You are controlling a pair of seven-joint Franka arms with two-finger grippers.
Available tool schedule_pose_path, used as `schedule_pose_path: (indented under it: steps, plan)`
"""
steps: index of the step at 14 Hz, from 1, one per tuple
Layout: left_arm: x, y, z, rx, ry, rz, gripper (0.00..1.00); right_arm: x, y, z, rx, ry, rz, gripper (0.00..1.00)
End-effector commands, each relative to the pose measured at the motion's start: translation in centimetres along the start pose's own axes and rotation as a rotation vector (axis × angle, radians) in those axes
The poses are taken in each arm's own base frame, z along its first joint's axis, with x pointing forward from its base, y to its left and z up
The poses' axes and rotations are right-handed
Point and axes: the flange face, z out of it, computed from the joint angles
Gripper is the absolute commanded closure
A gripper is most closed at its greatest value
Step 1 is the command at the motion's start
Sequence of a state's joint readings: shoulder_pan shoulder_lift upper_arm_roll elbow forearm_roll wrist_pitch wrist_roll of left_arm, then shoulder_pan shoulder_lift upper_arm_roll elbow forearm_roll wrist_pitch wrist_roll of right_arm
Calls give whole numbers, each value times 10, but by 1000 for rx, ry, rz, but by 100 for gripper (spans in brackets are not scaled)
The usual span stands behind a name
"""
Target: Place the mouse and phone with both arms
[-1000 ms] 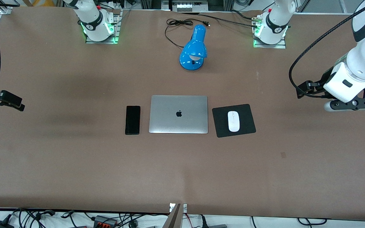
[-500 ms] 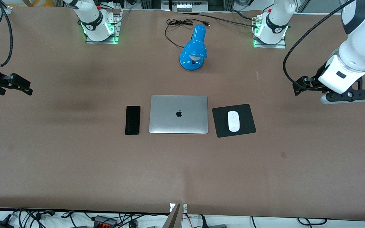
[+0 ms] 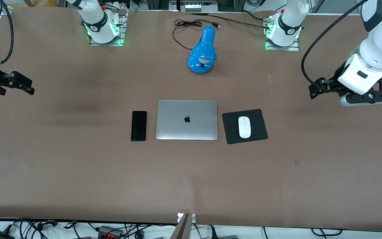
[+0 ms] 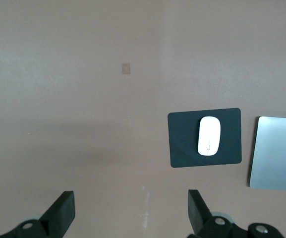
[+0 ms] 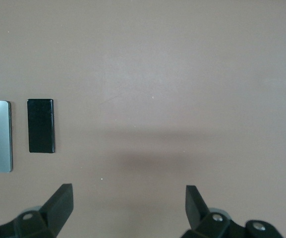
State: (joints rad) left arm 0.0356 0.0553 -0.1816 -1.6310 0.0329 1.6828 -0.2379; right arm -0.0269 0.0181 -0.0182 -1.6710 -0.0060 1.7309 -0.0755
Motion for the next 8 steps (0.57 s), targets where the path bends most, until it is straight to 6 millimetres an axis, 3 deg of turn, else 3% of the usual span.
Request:
schedule_pose_path:
  steps: [1,8]
  plan:
    - [3,-11,-3,-30,3,22,0,-9,2,-8,-9,0,-15,0]
    - [3,-12,-2,-30,0,22,0,-10,0,-6,-8,-9,-17,0]
